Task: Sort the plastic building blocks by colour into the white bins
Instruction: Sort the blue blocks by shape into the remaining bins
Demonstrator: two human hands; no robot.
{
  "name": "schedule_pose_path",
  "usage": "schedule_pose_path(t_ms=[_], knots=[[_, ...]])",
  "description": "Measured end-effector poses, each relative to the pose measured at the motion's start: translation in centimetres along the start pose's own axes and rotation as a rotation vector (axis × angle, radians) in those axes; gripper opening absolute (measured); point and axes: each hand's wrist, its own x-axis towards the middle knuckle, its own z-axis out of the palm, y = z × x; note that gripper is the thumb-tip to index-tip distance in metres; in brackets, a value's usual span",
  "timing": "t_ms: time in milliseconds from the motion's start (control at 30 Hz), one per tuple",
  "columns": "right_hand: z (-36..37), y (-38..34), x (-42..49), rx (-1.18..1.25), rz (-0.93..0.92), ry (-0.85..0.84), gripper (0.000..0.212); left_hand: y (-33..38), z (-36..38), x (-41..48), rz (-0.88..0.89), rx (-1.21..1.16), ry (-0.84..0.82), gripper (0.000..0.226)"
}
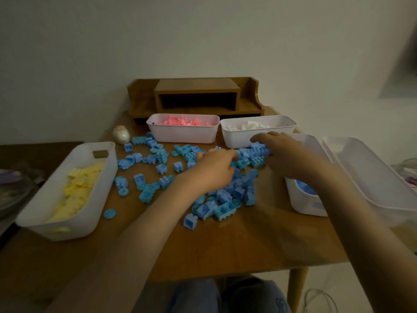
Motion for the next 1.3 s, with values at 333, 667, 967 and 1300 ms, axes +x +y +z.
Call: schedule_pose_path(t_ms=[333,667,967,1300], knots=[[6.1,-6.0,5.3,0.169,-0.147,-0.181,0.044,-8.5,-2.2,-3.3,-0.219,0.008,-0.104,0.043],[9.0,-6.8,8.2,0.124,-0.045,-0.186,0.019,-11.4,-2.3,-4.4,-0.174,-0.058,-0.146,0.016],[7.6,-7.4,6.3,0.394,-0.196,-0.020,0.043,-10.7,-1.4,-4.1,-0.137,0.139,-0.158,0.014],[6.4,-7.8,3.9,0.326,-0.306,-0.210,0.038,-9.8,-0.7,-4.2,-0.201,0.102,0.032,0.009]])
